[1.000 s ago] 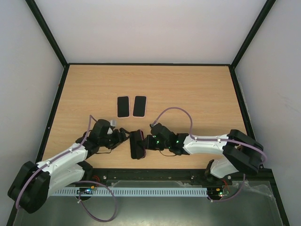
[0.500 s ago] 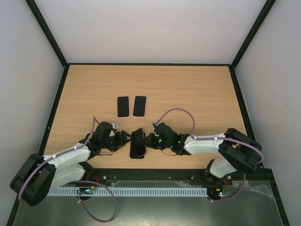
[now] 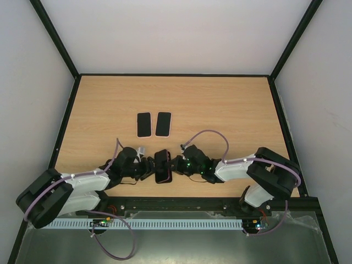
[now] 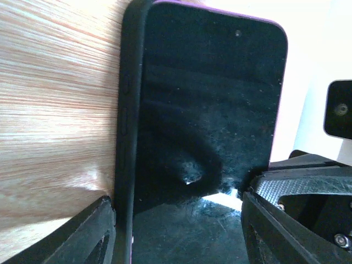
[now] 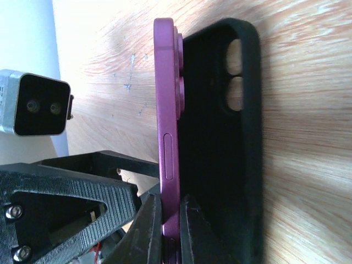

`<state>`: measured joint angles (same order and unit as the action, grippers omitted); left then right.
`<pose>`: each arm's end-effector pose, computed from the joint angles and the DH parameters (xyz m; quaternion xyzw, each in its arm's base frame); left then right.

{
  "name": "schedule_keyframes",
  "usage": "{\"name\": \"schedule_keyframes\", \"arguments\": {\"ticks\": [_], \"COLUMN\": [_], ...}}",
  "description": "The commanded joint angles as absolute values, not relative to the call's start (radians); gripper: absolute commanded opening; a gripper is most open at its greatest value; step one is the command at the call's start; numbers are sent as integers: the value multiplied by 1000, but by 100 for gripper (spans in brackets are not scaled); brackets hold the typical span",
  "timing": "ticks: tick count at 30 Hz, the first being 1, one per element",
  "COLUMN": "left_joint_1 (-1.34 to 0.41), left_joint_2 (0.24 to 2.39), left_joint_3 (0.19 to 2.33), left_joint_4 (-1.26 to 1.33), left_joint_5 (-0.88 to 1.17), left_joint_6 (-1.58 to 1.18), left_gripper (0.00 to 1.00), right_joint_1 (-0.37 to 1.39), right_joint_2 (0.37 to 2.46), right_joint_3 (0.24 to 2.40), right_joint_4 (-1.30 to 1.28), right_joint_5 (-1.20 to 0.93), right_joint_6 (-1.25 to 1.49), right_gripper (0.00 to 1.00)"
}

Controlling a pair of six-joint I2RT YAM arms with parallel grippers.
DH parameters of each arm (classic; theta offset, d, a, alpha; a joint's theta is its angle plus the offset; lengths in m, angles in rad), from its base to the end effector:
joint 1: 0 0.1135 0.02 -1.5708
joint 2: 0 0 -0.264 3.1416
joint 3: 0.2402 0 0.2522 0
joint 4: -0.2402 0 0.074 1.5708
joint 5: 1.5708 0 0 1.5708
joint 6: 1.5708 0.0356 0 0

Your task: Put the phone into the phone case

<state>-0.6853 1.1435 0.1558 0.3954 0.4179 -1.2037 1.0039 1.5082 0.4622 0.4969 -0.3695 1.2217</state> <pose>0.1333 -0.1276 0.1228 -0.1271 0.8596 -0.4798 0.1211 0.1339 0.2343 0.1391 0.0039 0.8622 0.5019 0.0688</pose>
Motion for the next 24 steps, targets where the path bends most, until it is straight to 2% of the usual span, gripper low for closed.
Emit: {"name": "schedule_keyframes", "arguments": {"ticks": [1,10,16,24], "left_joint_1": [-730,-750,-750,-747], "left_joint_2": [1194,1207,1169,1113], "left_joint_3": [141,168,189,230], "left_joint_4": [478,447,365,222], "left_joint_5": [419,378,337,266], "left_joint_6": [-1257,-1242,-1220,-1180], "left_gripper": [62,59,51,45], "right_joint_1": [997,997,998,996], "right_joint_2": [1564,1575,1539,1465], "right_joint_3": [416,401,424,496], "right_joint_4": [647,615,489,297], "right_joint_5": [-412,-416,-350,-255], "right_joint_6": [1311,1253,1166,1052], "right_gripper": [2,2,5,23]}}
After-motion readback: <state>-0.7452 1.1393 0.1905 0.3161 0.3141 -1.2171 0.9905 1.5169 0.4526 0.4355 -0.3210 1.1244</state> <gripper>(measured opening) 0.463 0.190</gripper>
